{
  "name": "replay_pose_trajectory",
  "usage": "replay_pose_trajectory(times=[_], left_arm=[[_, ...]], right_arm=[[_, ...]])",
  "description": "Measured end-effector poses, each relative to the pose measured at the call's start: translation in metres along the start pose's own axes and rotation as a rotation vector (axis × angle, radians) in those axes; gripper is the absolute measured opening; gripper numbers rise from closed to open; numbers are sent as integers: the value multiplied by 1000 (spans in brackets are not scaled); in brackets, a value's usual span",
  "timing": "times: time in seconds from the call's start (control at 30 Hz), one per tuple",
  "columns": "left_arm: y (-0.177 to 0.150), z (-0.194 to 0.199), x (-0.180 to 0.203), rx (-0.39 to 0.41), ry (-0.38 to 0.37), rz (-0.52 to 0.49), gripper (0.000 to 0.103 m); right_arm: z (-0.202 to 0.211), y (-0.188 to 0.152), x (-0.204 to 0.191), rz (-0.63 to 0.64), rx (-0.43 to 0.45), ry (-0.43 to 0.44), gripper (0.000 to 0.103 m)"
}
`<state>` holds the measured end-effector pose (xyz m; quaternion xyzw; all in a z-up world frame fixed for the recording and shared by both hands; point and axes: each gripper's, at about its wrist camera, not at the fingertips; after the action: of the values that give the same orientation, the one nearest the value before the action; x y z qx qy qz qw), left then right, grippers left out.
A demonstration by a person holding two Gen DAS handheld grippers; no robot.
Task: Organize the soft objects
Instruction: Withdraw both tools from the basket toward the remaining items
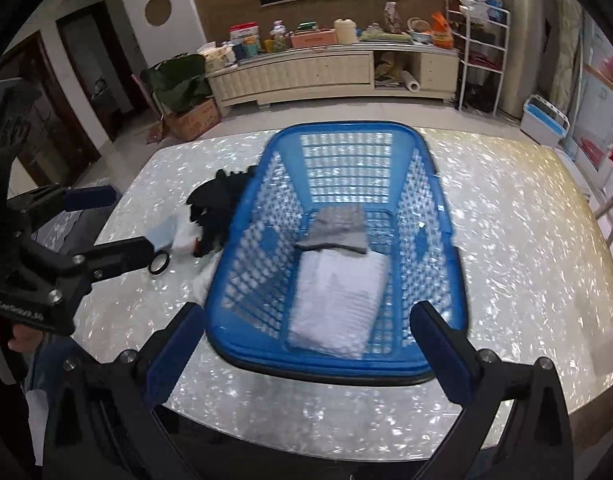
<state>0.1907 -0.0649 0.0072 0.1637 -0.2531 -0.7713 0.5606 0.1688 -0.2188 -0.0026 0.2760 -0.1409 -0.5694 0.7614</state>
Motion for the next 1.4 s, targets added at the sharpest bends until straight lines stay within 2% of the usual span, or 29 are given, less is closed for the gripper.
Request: replay_pose_trajectory(times=[0.27,0.67,1.1,1.4], left_arm=[[-39,30,-49,11,30,66,103],[-84,45,-119,11,70,205,103],[-125,32,-177,-57,120,301,103],[-149,-2,-217,-113,167,379,103]], right_arm=[[-9,12,-45,79,39,21,103],[-46,23,-106,205,0,73,103],[-107,26,-171,288,-97,145,103],[-161,26,-204,307,-199,180,103]])
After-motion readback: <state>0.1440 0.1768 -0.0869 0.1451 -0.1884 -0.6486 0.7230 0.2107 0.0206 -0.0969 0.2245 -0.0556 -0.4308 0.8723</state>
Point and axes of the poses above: each gripper's, at about its wrist camera, not at the fingertips, and z roughly against the way its jaws point, x to its right, y to its top, and after that the axes turned 3 degrees about z, right-handed
